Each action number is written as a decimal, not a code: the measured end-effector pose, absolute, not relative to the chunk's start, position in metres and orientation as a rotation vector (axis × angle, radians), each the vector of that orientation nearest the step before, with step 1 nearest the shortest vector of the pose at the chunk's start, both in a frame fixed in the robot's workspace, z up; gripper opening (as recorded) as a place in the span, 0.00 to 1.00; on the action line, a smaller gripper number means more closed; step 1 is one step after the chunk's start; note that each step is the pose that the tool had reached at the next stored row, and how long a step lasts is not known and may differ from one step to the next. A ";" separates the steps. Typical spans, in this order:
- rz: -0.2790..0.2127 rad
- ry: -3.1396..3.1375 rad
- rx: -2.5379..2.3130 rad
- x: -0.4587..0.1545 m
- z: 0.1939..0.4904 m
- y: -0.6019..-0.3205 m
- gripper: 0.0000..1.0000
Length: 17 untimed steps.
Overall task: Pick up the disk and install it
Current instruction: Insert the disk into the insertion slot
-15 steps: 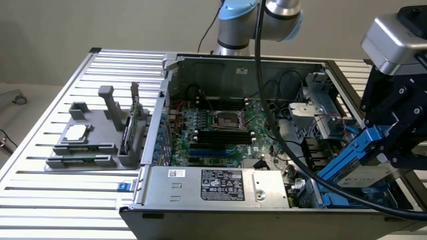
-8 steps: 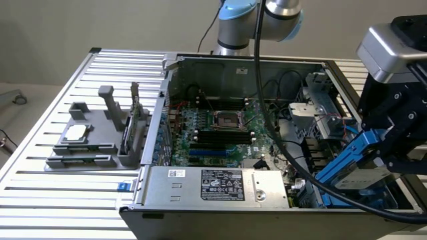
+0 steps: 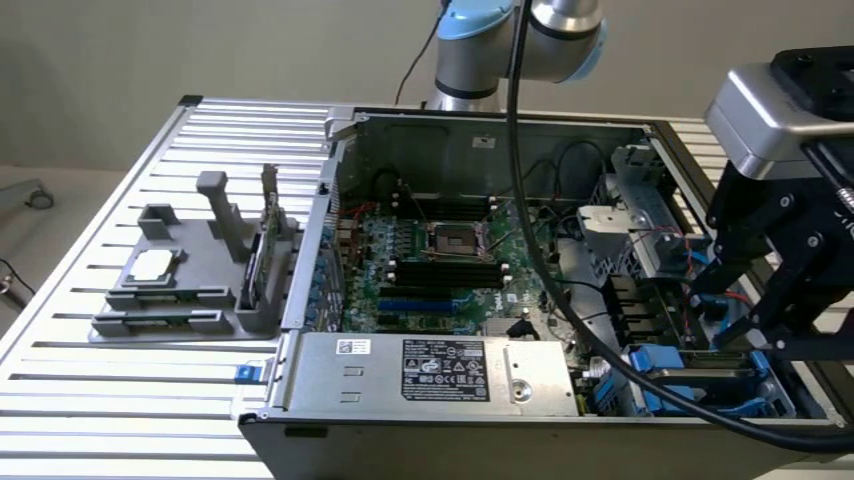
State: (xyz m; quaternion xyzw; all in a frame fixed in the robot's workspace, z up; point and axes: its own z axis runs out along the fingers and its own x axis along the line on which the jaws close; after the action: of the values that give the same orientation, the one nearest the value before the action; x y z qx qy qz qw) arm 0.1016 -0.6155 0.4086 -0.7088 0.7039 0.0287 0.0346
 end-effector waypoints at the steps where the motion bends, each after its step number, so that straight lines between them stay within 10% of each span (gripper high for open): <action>1: 0.089 2.164 -2.179 0.102 0.408 -0.615 0.47; 7: 0.094 2.161 -2.177 0.103 0.405 -0.616 0.45; 17: 0.097 2.153 -2.183 0.118 0.391 -0.616 0.11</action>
State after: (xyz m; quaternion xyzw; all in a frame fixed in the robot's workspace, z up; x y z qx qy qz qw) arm 0.1184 -0.6155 0.3908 -0.7112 0.7013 0.0317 0.0372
